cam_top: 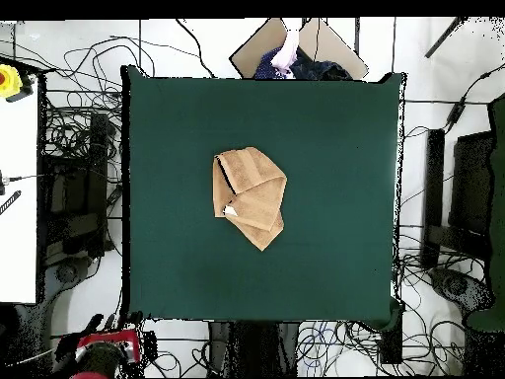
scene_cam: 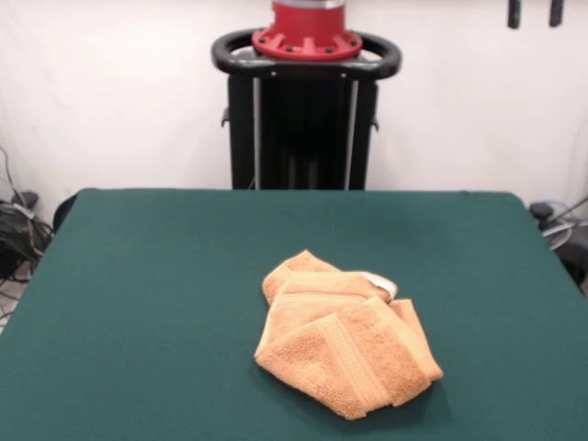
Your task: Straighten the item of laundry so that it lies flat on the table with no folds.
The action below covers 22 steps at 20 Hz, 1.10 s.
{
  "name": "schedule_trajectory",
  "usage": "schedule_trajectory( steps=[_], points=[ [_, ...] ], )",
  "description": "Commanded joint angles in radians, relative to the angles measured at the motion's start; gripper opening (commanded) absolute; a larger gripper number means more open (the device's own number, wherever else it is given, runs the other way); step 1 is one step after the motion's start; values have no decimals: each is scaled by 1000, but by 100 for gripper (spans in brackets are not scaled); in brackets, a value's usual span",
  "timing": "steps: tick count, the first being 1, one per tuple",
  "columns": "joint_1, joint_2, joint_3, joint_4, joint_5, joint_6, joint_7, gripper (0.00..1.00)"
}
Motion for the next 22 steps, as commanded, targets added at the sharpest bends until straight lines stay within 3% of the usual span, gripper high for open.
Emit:
schedule_trajectory(
  steps=[1,4,13,18,22],
  points=[
    [102,-173,-161,75,-71,385,358,100],
    [118,-218,-180,28,-87,481,359,100],
    [79,-252,-154,-49,-129,575,284,100],
    [-9,-219,-128,-41,-79,527,88,100],
    [-65,-181,-107,-16,-74,459,48,100]
  ],
)
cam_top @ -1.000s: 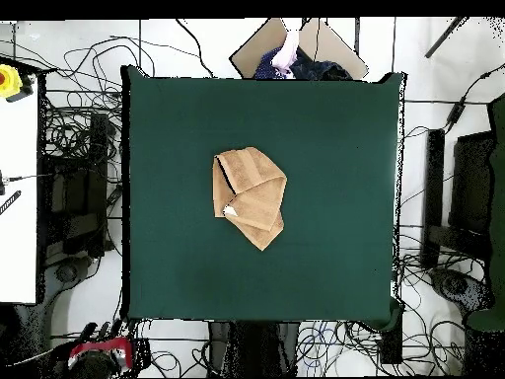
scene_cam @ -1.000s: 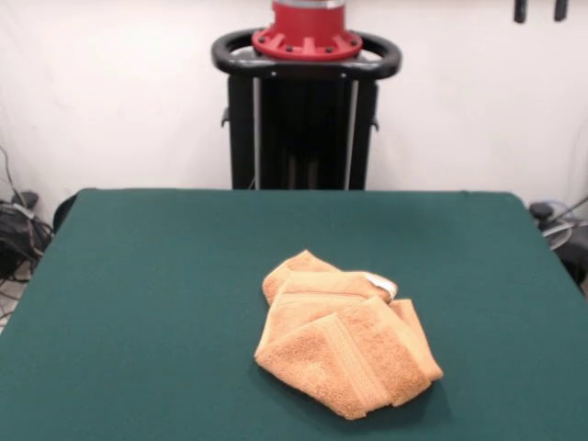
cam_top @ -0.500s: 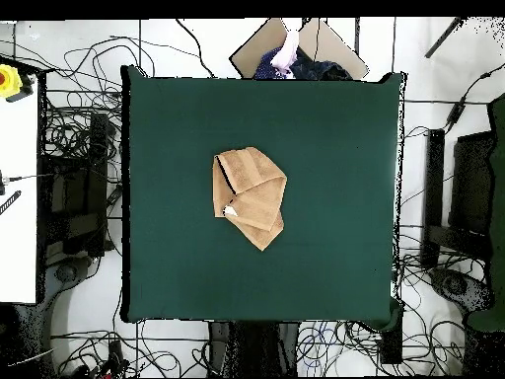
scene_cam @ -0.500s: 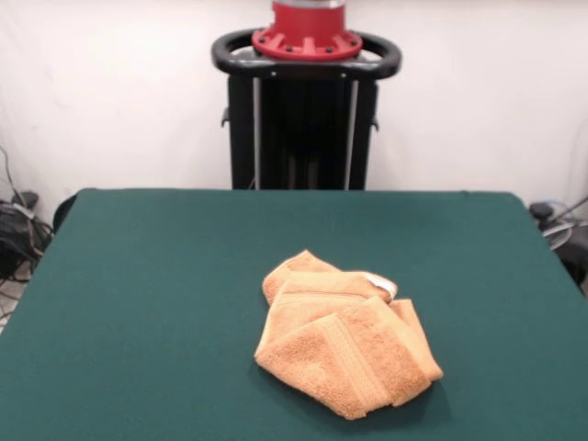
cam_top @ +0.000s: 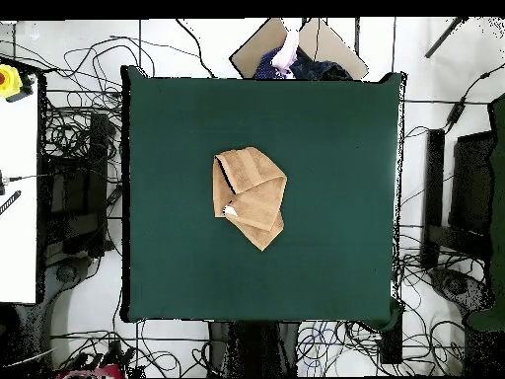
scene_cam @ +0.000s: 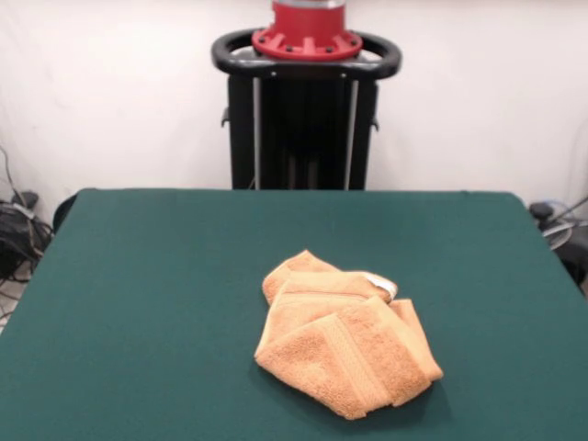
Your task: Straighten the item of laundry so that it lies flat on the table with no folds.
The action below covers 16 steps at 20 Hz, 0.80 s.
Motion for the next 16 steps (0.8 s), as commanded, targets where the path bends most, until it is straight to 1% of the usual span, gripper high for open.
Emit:
schedule_trajectory(
  steps=[1,7,12,16],
  points=[
    [-94,-24,-78,170,7,-92,9,100],
    [-188,76,-9,214,-8,-286,-4,100],
    [-227,127,30,254,-7,-383,23,100],
    [-263,180,71,291,-8,-486,45,100]
  ],
)
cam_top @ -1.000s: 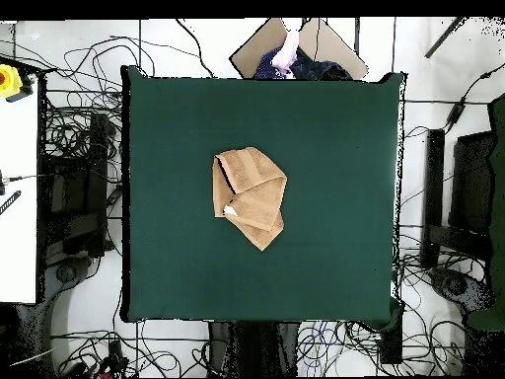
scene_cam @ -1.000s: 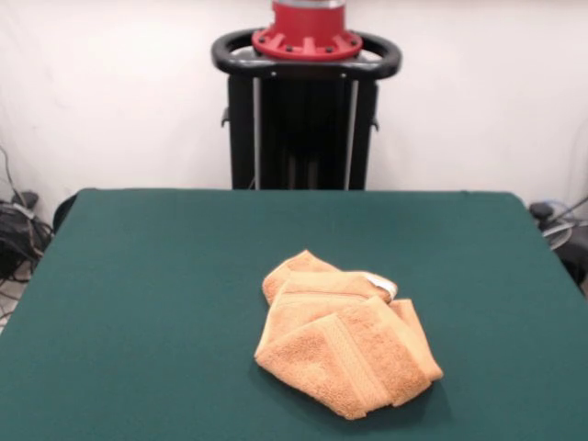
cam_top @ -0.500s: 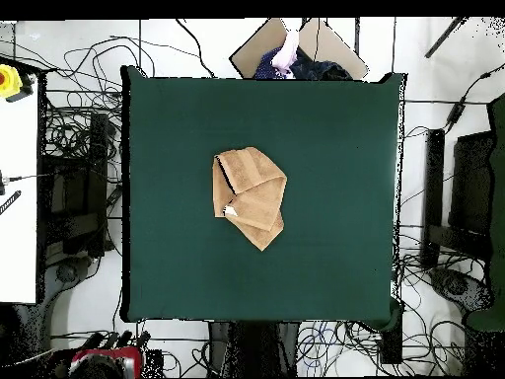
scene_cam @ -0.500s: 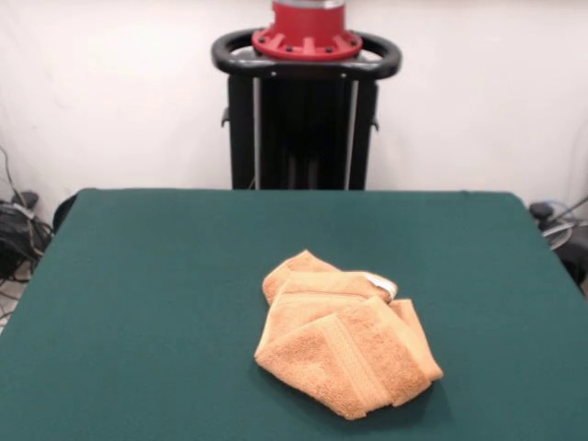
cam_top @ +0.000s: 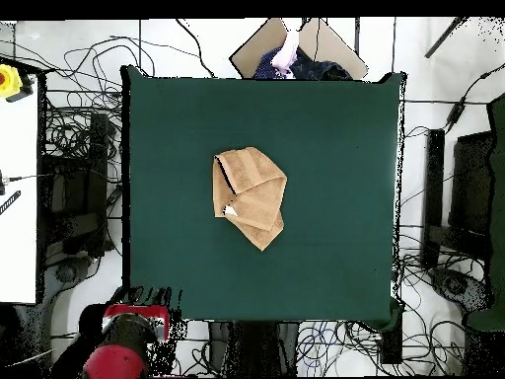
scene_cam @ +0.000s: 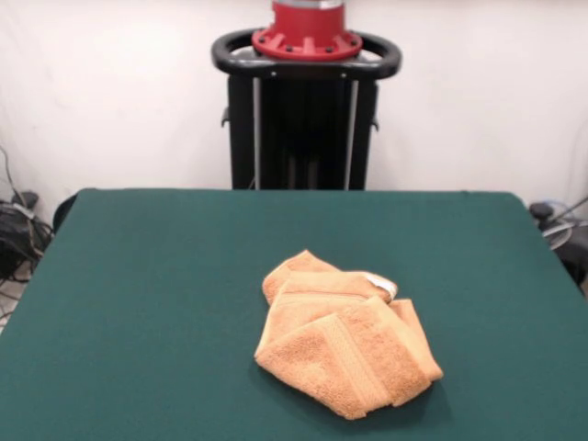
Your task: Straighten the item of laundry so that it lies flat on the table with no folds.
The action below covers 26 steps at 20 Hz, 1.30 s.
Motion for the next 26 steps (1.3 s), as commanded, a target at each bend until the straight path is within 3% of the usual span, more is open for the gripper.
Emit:
schedule_trajectory(
  steps=[1,9,20,26],
  points=[
    [-62,110,50,257,-14,-162,53,100],
    [-118,230,113,290,-37,-316,110,100],
    [-102,434,99,286,-61,-542,176,100],
    [-80,493,53,243,-30,-567,182,100]
  ],
)
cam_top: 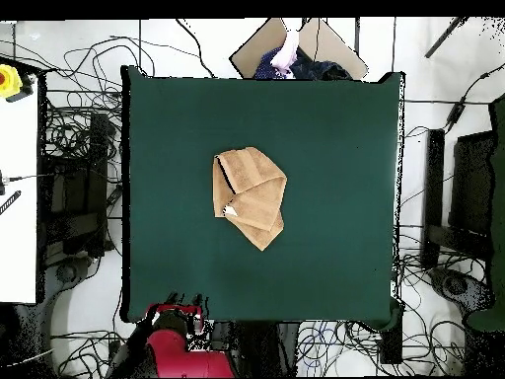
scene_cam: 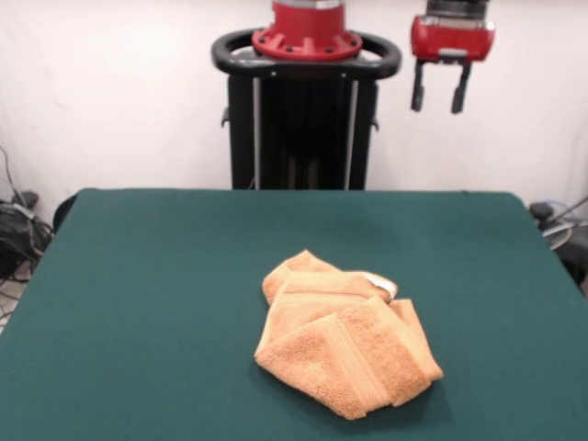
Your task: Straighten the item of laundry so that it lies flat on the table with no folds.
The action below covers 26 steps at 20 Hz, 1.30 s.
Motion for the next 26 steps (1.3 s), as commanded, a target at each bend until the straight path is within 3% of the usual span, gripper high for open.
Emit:
schedule_trajectory(
  steps=[1,7,10,18,26],
  points=[
    [26,105,-12,2,14,-32,191,100],
    [-14,17,-73,-81,32,164,132,100],
    [-73,7,-41,-105,27,217,107,100],
    [-187,63,24,-148,-23,158,71,100],
    [-327,169,98,-121,-140,-17,66,100]
  ],
)
